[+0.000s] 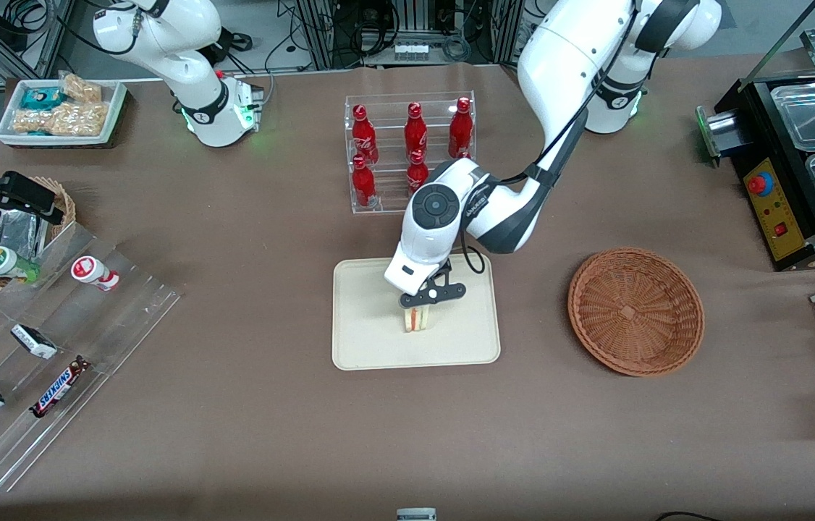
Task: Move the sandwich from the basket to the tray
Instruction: 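Carry the sandwich with the left gripper over the cream tray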
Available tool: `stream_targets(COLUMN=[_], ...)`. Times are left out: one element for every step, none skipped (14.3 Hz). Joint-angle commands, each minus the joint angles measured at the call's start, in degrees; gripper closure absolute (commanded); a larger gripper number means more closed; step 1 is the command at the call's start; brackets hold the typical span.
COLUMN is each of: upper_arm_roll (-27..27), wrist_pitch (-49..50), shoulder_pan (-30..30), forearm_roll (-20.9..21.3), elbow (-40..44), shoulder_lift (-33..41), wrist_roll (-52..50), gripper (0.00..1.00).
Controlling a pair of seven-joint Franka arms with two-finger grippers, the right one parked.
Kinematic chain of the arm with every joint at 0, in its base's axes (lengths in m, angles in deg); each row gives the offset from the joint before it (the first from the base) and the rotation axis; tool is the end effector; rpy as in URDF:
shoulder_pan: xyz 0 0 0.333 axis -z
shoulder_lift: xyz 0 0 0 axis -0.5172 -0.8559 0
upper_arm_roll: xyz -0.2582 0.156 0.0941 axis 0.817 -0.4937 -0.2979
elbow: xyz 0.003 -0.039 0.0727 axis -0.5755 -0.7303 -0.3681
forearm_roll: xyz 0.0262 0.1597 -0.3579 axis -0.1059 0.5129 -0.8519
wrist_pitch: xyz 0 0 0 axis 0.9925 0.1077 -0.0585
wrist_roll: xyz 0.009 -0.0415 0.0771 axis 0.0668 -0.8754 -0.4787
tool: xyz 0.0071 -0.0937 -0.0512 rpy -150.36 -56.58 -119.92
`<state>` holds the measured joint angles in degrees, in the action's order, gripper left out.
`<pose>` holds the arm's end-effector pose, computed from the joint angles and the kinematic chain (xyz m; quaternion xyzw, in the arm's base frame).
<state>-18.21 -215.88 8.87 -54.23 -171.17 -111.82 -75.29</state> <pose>0.5185 -0.4982 0.2713 0.9931 0.1035 -0.0150 0.0533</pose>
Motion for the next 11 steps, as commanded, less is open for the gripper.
stream_targets(upper_arm_roll=[-0.8, -0.8, -0.8, -0.8, -1.0, -1.1, -1.2, -1.3, -2.1, -3.7, -4.1], wrist_pitch=[0.1, 0.0, 0.0, 0.0, 0.0, 0.0, -0.1, 0.2, 0.8, 2.8, 6.7], shoulder_pan=[0.9, 0.8, 0.8, 0.6, 0.6, 0.6, 0.3, 0.2, 0.2, 0.2, 0.3], forearm_roll=[0.6, 0.3, 0.0, 0.5, 0.6, 0.7, 0.7, 0.8, 0.8, 0.8, 0.8], elbow=[0.9, 0.9, 1.2, 1.3, 1.5, 1.5, 1.6, 1.7, 1.4, 1.2, 1.6], shoulder_lift=[-1.0, -1.0, -1.1, -1.0, -0.7, -0.1, 1.1, 2.8, 4.9, 7.1, 8.5], wrist_roll=[0.1, -0.1, -1.1, -3.4, -5.0, -5.3, -5.3, -5.3, -5.3, -5.2, -5.1], gripper=[0.79, 0.70, 0.50, 0.01, 0.00, 0.00, 0.00, 0.00, 0.00, 0.00, 0.00])
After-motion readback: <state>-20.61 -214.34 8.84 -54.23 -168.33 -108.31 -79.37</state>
